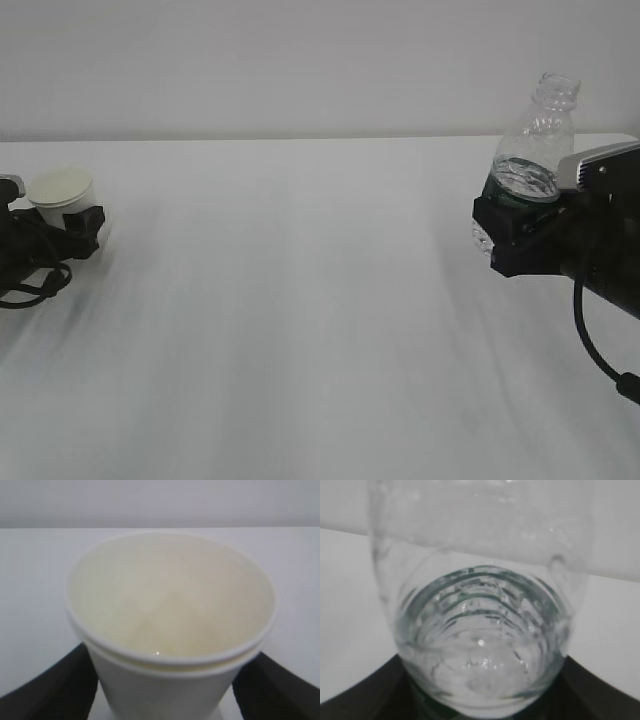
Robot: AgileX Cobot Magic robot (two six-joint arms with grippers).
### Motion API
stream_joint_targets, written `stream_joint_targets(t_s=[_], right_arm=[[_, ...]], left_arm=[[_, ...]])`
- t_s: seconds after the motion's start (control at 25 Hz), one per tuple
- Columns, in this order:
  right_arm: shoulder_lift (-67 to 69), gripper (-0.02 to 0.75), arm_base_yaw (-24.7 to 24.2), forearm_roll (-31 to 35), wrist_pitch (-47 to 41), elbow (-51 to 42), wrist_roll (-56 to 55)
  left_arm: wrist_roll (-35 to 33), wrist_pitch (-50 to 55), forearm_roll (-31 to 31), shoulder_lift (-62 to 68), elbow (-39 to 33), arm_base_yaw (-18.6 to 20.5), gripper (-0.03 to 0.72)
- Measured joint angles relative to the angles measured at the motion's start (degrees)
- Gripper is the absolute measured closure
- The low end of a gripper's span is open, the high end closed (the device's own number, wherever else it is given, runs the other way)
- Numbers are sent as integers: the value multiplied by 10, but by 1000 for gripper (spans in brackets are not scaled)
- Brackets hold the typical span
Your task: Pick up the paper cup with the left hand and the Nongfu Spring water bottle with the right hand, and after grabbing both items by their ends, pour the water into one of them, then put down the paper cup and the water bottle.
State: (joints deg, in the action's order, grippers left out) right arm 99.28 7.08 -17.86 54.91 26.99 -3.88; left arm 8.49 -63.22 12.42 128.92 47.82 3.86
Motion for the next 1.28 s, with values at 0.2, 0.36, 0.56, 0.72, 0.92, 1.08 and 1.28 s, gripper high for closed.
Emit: stream_joint_targets(t_s=[0.2, 0.36, 0.56, 0.72, 0.92, 1.08, 1.28], right_arm=[[0, 279, 0, 0, 0, 0, 0], [0, 279, 0, 0, 0, 0, 0], [0, 279, 0, 0, 0, 0, 0], [0, 279, 0, 0, 0, 0, 0], [0, 279, 0, 0, 0, 0, 0], [0, 279, 0, 0, 0, 0, 0], [0, 279, 0, 0, 0, 0, 0]], left_arm=[[0, 13, 0, 0, 20, 0, 101], [1, 27, 0, 0, 37, 0, 101], [8, 41, 1, 0, 43, 0, 105], [12, 41, 3, 0, 43, 0, 153], [24, 41, 12, 0, 43, 0, 197], [43, 39, 52, 0, 43, 0, 200], [61, 4, 109, 0, 43, 0, 202]])
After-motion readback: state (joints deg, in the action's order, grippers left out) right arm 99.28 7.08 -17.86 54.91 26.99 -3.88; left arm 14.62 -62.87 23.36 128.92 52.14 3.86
